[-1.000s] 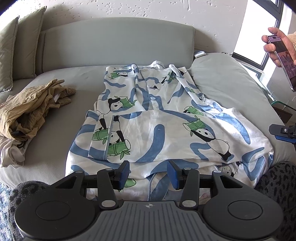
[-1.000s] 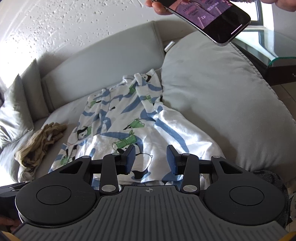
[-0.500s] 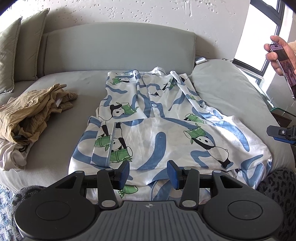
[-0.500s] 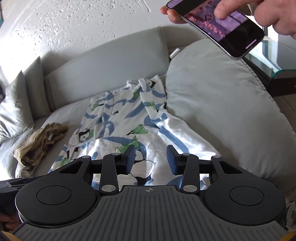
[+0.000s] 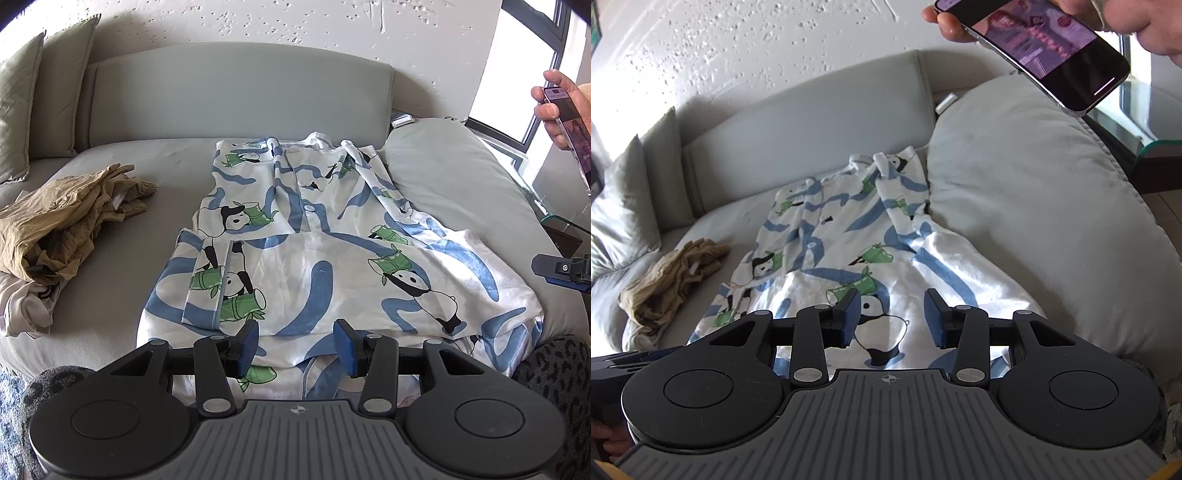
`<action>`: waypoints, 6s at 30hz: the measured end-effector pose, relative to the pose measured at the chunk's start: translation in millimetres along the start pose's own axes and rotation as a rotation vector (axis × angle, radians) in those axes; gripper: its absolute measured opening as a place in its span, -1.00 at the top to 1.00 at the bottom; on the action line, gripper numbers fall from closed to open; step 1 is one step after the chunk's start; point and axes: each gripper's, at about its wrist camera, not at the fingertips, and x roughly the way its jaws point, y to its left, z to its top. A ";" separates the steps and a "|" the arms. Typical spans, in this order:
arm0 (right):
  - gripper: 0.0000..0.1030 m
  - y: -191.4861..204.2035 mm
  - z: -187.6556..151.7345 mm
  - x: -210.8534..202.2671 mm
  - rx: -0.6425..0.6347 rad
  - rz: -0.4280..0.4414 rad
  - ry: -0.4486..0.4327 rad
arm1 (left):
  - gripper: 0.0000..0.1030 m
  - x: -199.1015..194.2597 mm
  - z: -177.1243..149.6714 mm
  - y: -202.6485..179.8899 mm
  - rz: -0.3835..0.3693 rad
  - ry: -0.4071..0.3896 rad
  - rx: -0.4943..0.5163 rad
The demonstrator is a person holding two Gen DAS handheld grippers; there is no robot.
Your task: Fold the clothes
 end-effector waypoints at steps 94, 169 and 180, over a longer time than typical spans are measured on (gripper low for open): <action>0.29 55.0 247.2 454.7 -0.106 -0.169 0.350 | -0.51 123.9 195.0 162.0 -0.140 0.024 -0.494; 0.99 -37.4 314.6 457.4 -0.158 -0.233 0.119 | 1.00 351.4 329.9 168.7 0.246 -0.081 -0.224; -0.23 -27.6 317.7 438.1 -0.164 -0.350 0.015 | 0.30 331.3 324.7 156.6 0.176 -0.100 -0.266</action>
